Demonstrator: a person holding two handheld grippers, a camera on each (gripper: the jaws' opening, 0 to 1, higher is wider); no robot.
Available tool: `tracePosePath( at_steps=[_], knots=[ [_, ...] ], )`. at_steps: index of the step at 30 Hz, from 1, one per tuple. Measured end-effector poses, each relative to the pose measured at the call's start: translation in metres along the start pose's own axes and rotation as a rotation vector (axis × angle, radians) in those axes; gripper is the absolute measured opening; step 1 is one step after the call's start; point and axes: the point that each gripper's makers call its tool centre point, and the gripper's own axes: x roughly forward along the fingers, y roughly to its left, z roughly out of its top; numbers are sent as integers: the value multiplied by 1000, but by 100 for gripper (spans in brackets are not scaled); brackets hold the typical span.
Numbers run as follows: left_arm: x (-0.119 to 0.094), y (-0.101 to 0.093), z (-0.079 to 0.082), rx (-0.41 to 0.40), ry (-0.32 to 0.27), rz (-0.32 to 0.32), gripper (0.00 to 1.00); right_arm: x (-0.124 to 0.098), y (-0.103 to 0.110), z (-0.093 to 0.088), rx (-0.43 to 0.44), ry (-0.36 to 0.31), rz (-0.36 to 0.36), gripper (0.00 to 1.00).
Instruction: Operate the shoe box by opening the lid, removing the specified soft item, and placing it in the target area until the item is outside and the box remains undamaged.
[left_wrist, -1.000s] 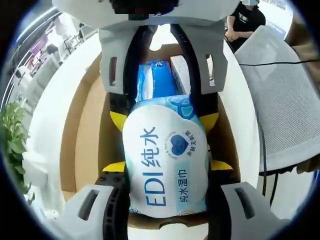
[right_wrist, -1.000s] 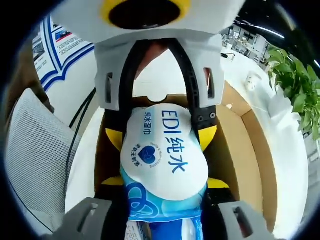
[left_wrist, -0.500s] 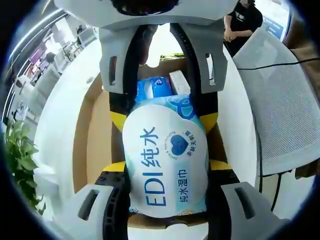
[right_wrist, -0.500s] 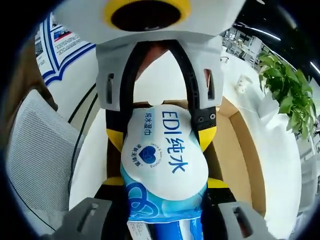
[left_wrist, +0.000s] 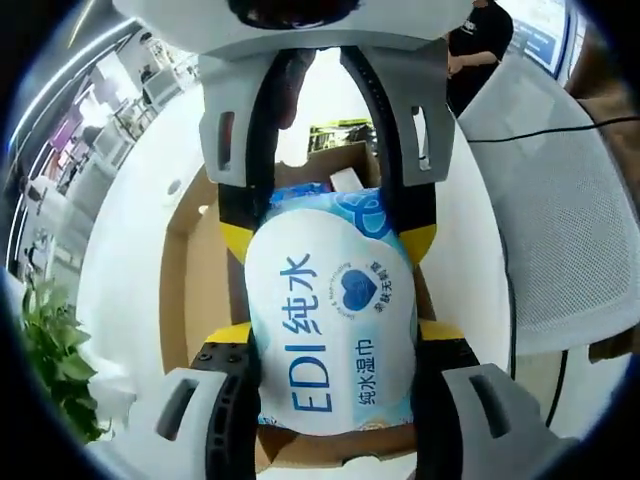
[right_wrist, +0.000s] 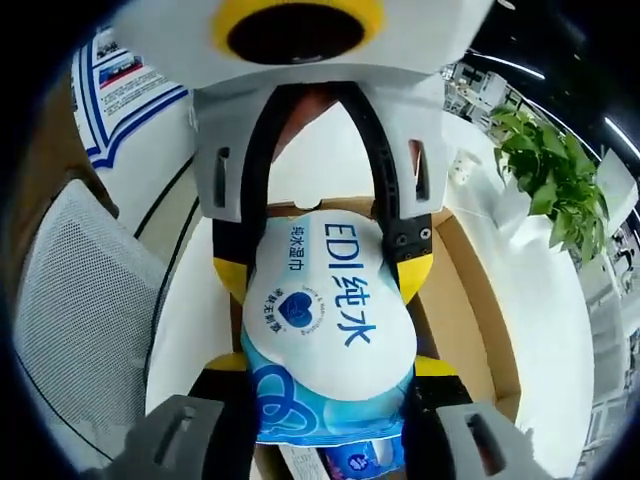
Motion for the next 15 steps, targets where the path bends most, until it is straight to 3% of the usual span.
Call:
tracePosePath(
  at_steps=[15],
  knots=[
    [15,-2,60,102,-5,-26,59,-46,3,-45,73,0,-76,55]
  ],
)
